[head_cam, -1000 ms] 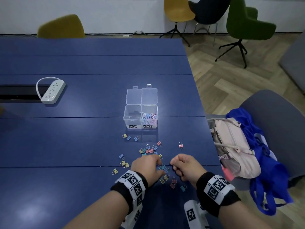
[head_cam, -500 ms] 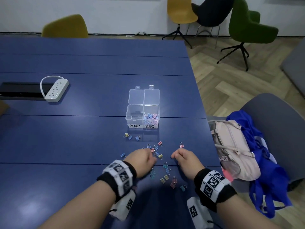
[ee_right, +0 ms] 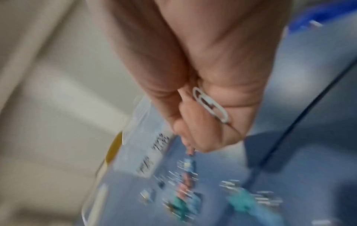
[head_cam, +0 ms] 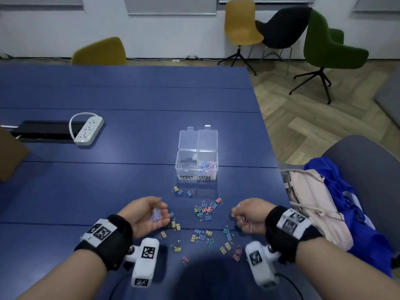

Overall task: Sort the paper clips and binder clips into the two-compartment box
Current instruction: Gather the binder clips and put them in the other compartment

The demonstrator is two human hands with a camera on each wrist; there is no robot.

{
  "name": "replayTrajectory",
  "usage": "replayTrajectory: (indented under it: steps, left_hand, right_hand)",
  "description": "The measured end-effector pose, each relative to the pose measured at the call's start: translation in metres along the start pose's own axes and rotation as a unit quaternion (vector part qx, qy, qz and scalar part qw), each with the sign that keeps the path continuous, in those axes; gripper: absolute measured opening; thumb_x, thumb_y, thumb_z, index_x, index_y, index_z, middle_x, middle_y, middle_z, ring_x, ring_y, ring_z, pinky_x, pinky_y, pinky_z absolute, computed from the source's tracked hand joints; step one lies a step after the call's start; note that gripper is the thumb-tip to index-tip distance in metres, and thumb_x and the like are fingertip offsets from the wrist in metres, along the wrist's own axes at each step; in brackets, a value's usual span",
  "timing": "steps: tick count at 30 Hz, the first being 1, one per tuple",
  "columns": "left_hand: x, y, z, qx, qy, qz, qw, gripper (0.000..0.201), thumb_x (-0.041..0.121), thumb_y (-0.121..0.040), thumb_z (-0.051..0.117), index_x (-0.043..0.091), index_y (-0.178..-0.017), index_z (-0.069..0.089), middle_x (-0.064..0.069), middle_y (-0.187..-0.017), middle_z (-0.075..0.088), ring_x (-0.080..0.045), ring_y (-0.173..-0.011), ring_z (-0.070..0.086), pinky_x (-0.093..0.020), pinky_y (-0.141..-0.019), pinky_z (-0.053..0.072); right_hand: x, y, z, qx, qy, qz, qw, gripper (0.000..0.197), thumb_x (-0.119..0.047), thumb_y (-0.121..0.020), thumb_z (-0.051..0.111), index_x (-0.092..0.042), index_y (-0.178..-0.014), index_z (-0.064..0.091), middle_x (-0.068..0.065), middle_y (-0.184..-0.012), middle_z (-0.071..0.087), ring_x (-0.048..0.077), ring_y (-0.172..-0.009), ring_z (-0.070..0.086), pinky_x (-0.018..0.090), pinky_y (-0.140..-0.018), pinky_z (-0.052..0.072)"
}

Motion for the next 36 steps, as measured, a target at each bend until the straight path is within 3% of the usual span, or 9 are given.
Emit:
replayTrajectory:
  steps: [2, 6, 13, 17, 22, 25, 28, 31, 36]
  left_hand:
    - [0.027, -0.003, 0.029, -0.047, -0.011, 0.018, 0.999, 0.036, 0.026, -0.098, 0.041, 0.001, -0.077, 0.056, -0.013, -0.068, 0.058, -0.023, -0.06, 0.063, -0.031, -0.058, 0.058]
    - [0.085, -0.015, 0.095, -0.08, -0.02, 0.072, 0.994, 0.041, 0.036, -0.099, 0.037, 0.002, -0.082, 0.053, -0.014, -0.078, 0.053, -0.025, -0.074, 0.056, -0.034, -0.073, 0.048]
    - [0.111, -0.047, 0.146, -0.046, -0.096, 0.111, 0.988, 0.043, 0.043, -0.099, 0.033, 0.01, -0.073, 0.045, -0.005, -0.068, 0.045, -0.014, -0.048, 0.049, -0.022, -0.048, 0.038]
    - [0.109, -0.053, 0.136, -0.059, -0.147, 0.101, 0.982, 0.049, 0.052, -0.096, 0.035, 0.01, -0.078, 0.051, -0.004, -0.072, 0.044, -0.013, -0.059, 0.038, -0.025, -0.056, 0.028]
    - [0.11, -0.03, 0.095, -0.072, -0.193, 0.151, 0.967, 0.031, 0.037, -0.096, 0.045, 0.013, -0.085, 0.061, -0.005, -0.091, 0.064, -0.018, -0.085, 0.06, -0.032, -0.07, 0.044]
    - [0.094, -0.026, 0.046, -0.017, -0.386, 0.181, 0.904, 0.013, 0.025, -0.088, 0.061, 0.016, -0.08, 0.066, -0.002, -0.079, 0.065, -0.019, -0.076, 0.059, -0.031, -0.068, 0.046]
    - [0.069, -0.037, 0.01, 0.088, -0.66, 0.16, 0.729, 0.039, 0.033, -0.075, 0.074, 0.015, -0.109, 0.065, -0.003, -0.108, 0.067, -0.022, -0.102, 0.063, -0.031, -0.088, 0.049]
    - [0.044, -0.044, 0.013, 0.076, -0.65, 0.198, 0.729, 0.057, 0.031, -0.064, 0.077, 0.019, -0.115, 0.056, -0.008, -0.122, 0.058, -0.024, -0.11, 0.058, -0.033, -0.093, 0.048]
    - [0.017, -0.055, 0.04, 0.077, -0.64, 0.234, 0.728, 0.081, 0.035, -0.068, 0.075, 0.018, -0.138, 0.039, -0.003, -0.131, 0.036, -0.02, -0.12, 0.044, -0.031, -0.103, 0.042]
  right_hand:
    - [-0.026, -0.003, -0.002, -0.021, -0.141, 0.039, 0.989, 0.03, -0.001, -0.097, 0.04, -0.005, -0.069, 0.048, 0.008, -0.06, 0.047, 0.012, -0.034, 0.049, 0.013, -0.036, 0.039]
    - [-0.096, -0.015, 0.005, 0.007, -0.16, -0.028, 0.987, 0.03, -0.002, -0.097, 0.033, -0.002, -0.07, 0.047, 0.01, -0.065, 0.046, 0.017, -0.037, 0.056, 0.017, -0.036, 0.045]
    - [-0.156, -0.042, 0.033, 0.028, -0.137, -0.132, 0.981, 0.03, 0.0, -0.092, 0.035, -0.008, -0.065, 0.043, 0.01, -0.061, 0.042, 0.017, -0.045, 0.041, 0.024, -0.046, 0.035]
    - [-0.154, -0.043, 0.034, 0.022, -0.091, -0.137, 0.986, 0.03, -0.007, -0.094, 0.036, -0.014, -0.065, 0.041, 0.004, -0.062, 0.04, 0.01, -0.042, 0.03, 0.021, -0.044, 0.023]
    - [-0.143, -0.009, 0.003, 0.023, -0.172, -0.203, 0.964, 0.018, 0.0, -0.096, 0.038, -0.004, -0.086, 0.053, 0.012, -0.08, 0.054, 0.02, -0.067, 0.056, 0.029, -0.061, 0.052]
    - [-0.105, 0.003, -0.034, 0.102, -0.02, -0.195, 0.975, 0.021, 0.004, -0.092, 0.043, -0.009, -0.078, 0.051, 0.011, -0.069, 0.05, 0.018, -0.05, 0.054, 0.026, -0.045, 0.049]
    - [-0.049, -0.002, -0.06, 0.16, 0.34, -0.087, 0.922, 0.008, -0.006, -0.084, 0.056, -0.012, -0.082, 0.051, 0.012, -0.075, 0.057, 0.025, -0.053, 0.058, 0.032, -0.045, 0.05]
    - [-0.012, -0.01, -0.054, 0.127, 0.424, -0.031, 0.896, 0.031, -0.02, -0.081, 0.067, -0.012, -0.098, 0.042, 0.012, -0.093, 0.056, 0.026, -0.067, 0.056, 0.029, -0.046, 0.046]
    - [-0.017, -0.028, -0.008, 0.148, 0.489, -0.138, 0.849, 0.04, -0.023, -0.079, 0.069, -0.012, -0.107, 0.042, 0.01, -0.113, 0.05, 0.026, -0.094, 0.056, 0.03, -0.078, 0.045]
Point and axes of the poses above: each hand's wrist, its own y-axis away from the middle knuckle, its own z-axis out of the palm, x = y × z, the point moved 3 cm from there along -y, towards the middle knuckle
